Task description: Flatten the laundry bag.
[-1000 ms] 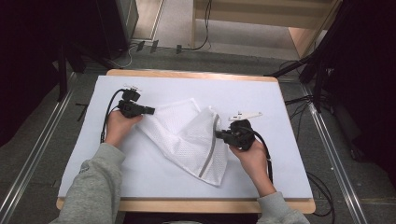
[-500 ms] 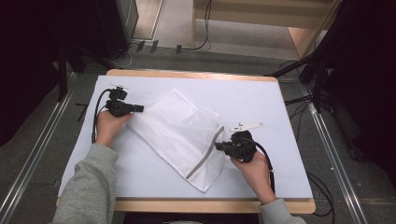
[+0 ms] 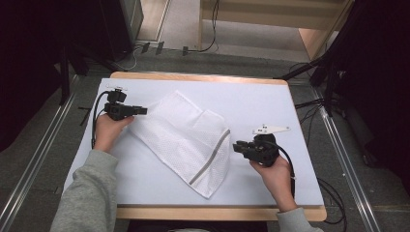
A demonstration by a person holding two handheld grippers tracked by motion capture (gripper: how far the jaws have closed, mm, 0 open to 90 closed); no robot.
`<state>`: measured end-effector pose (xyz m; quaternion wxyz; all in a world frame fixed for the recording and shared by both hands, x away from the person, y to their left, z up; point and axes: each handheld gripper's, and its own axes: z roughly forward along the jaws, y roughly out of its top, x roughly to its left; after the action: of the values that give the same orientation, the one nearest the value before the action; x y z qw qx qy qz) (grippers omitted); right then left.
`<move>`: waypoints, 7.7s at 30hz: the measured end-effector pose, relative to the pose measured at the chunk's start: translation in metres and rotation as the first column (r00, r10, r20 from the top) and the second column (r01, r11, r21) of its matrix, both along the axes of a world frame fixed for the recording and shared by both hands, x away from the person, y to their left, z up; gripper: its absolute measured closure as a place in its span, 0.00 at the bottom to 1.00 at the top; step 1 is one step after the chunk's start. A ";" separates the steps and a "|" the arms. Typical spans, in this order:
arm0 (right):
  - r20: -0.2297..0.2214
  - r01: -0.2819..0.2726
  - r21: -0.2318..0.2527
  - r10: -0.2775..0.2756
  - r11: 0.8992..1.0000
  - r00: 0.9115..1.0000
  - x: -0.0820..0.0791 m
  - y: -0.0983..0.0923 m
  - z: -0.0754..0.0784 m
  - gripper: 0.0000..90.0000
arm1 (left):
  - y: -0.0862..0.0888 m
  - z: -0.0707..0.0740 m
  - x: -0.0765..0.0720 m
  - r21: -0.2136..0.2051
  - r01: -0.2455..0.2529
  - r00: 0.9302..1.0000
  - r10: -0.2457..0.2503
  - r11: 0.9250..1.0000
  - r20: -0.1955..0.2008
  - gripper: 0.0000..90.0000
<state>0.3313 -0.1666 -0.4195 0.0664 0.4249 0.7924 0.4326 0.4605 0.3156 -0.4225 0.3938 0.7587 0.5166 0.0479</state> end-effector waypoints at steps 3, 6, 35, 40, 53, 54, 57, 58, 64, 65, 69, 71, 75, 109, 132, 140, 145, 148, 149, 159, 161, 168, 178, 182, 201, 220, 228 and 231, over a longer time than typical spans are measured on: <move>-0.005 0.014 0.005 -0.014 1.000 1.000 0.002 -0.007 0.003 0.94 | -0.004 0.009 -0.009 0.015 0.018 1.000 -0.018 1.000 0.013 0.68; -0.013 0.015 0.010 -0.015 1.000 1.000 0.005 -0.008 0.003 0.98 | -0.009 0.016 -0.020 0.034 0.043 0.999 -0.044 0.998 0.020 0.66; -0.063 -0.168 -0.081 0.163 0.982 0.985 0.045 0.076 -0.021 0.98 | -0.047 -0.008 -0.099 0.016 0.114 0.993 -0.114 0.993 -0.027 0.58; -0.094 -0.172 -0.107 0.163 0.979 0.982 0.054 0.086 -0.035 0.98 | -0.053 -0.022 -0.099 0.043 0.130 0.991 -0.128 0.991 -0.049 0.56; -0.113 -0.166 -0.124 0.152 0.978 0.982 0.056 0.087 -0.045 0.94 | -0.082 -0.035 -0.098 0.107 0.220 0.975 -0.223 0.970 0.016 0.44; -0.104 -0.160 -0.117 0.148 0.980 0.984 0.056 0.084 -0.041 0.94 | -0.084 -0.034 -0.098 0.128 0.225 0.973 -0.229 0.966 0.020 0.45; -0.074 -0.132 -0.092 0.126 0.987 0.989 0.054 0.071 -0.029 0.92 | -0.083 -0.034 -0.098 0.127 0.221 0.974 -0.224 0.967 0.014 0.47; -0.067 -0.123 -0.081 0.118 0.989 0.991 0.054 0.065 -0.026 0.91 | -0.082 -0.034 -0.097 0.120 0.219 0.975 -0.221 0.968 0.010 0.48; -0.053 -0.069 -0.053 0.067 0.996 0.996 0.056 0.032 -0.016 0.84 | -0.081 -0.034 -0.096 0.110 0.218 0.976 -0.219 0.970 0.000 0.50; -0.054 -0.058 -0.052 0.055 0.997 0.997 0.057 0.028 -0.017 0.83 | -0.081 -0.033 -0.095 0.112 0.217 0.976 -0.218 0.970 -0.002 0.50; -0.072 -0.039 -0.065 0.034 0.997 0.997 0.062 0.022 -0.023 0.73 | -0.081 -0.033 -0.095 0.105 0.217 0.976 -0.218 0.970 -0.006 0.50; -0.081 -0.044 -0.071 0.038 0.997 0.996 0.063 0.025 -0.027 0.65 | -0.081 -0.033 -0.095 0.106 0.217 0.976 -0.218 0.970 -0.006 0.50; -0.102 -0.057 -0.101 0.047 0.993 0.994 0.065 0.034 -0.035 0.74 | -0.081 -0.033 -0.095 0.108 0.217 0.976 -0.218 0.970 -0.004 0.50; -0.143 -0.018 -0.135 -0.002 0.991 0.990 0.016 -0.041 -0.018 1.00 | -0.072 -0.031 -0.080 0.143 0.174 0.984 -0.165 0.974 -0.071 1.00; -0.079 -0.015 -0.064 0.010 0.998 0.997 -0.023 -0.052 -0.010 0.86 | -0.056 -0.025 -0.062 0.097 0.128 0.989 -0.120 0.987 -0.089 1.00; -0.062 0.010 -0.053 -0.013 0.999 0.998 0.003 -0.045 -0.010 0.82 | -0.048 -0.010 -0.092 0.101 0.106 0.992 -0.099 0.989 -0.075 1.00; -0.048 -0.015 -0.066 0.011 0.998 0.999 0.022 -0.031 -0.014 0.77 | -0.046 -0.012 -0.109 0.093 0.089 0.993 -0.081 0.992 -0.090 0.99; -0.048 -0.038 -0.064 0.035 0.997 0.998 0.034 -0.021 -0.017 0.75 | -0.045 -0.013 -0.117 0.094 0.088 0.992 -0.078 0.992 -0.098 0.98; -0.048 -0.045 -0.070 0.042 0.997 0.998 0.039 -0.018 -0.019 0.74 | -0.046 -0.014 -0.119 0.099 0.088 0.992 -0.078 0.991 -0.100 0.98; -0.066 -0.105 -0.111 0.098 0.988 0.993 0.085 0.022 -0.030 0.72 | -0.041 -0.015 -0.132 0.099 0.068 0.995 -0.060 0.993 -0.075 0.96; -0.062 -0.108 -0.122 0.101 0.987 0.993 0.093 0.028 -0.033 0.72 | -0.038 -0.014 -0.134 0.089 0.057 0.996 -0.051 0.994 -0.067 0.96; -0.076 -0.090 -0.147 0.080 0.985 0.994 0.116 0.042 -0.045 0.73 | -0.034 -0.015 -0.134 0.081 0.047 0.997 -0.042 0.996 -0.066 0.94; -0.102 -0.076 -0.176 0.059 0.981 0.993 0.128 0.055 -0.045 1.00 | -0.035 -0.016 -0.130 0.082 0.050 0.997 -0.044 0.995 -0.064 0.88; -0.091 -0.006 -0.170 -0.010 0.985 0.996 0.133 0.042 -0.045 1.00 | -0.038 -0.016 -0.126 0.080 0.059 0.997 -0.054 0.995 -0.062 0.86; -0.078 0.207 -0.167 -0.222 0.964 0.972 0.134 -0.027 -0.050 1.00 | -0.086 -0.018 -0.108 0.047 0.159 0.987 -0.157 0.986 -0.035 0.69; -0.027 0.193 -0.119 -0.197 0.974 0.980 0.085 -0.045 -0.035 0.83 | -0.140 -0.035 -0.097 0.139 0.213 0.977 -0.213 0.967 -0.014 0.63; -0.025 0.163 -0.106 -0.167 0.981 0.986 0.061 -0.046 -0.031 0.82 | -0.145 -0.037 -0.094 0.175 0.252 0.966 -0.257 0.952 0.006 0.99; -0.024 0.157 -0.098 -0.160 0.983 0.987 0.054 -0.048 -0.028 0.82 | -0.140 -0.035 -0.088 0.140 0.253 0.967 -0.252 0.957 -0.026 1.00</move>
<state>0.3855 -0.2142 -0.4472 0.1086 0.4897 0.7769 0.3806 0.3723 0.1759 -0.4579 0.3397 0.8448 0.4123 0.0309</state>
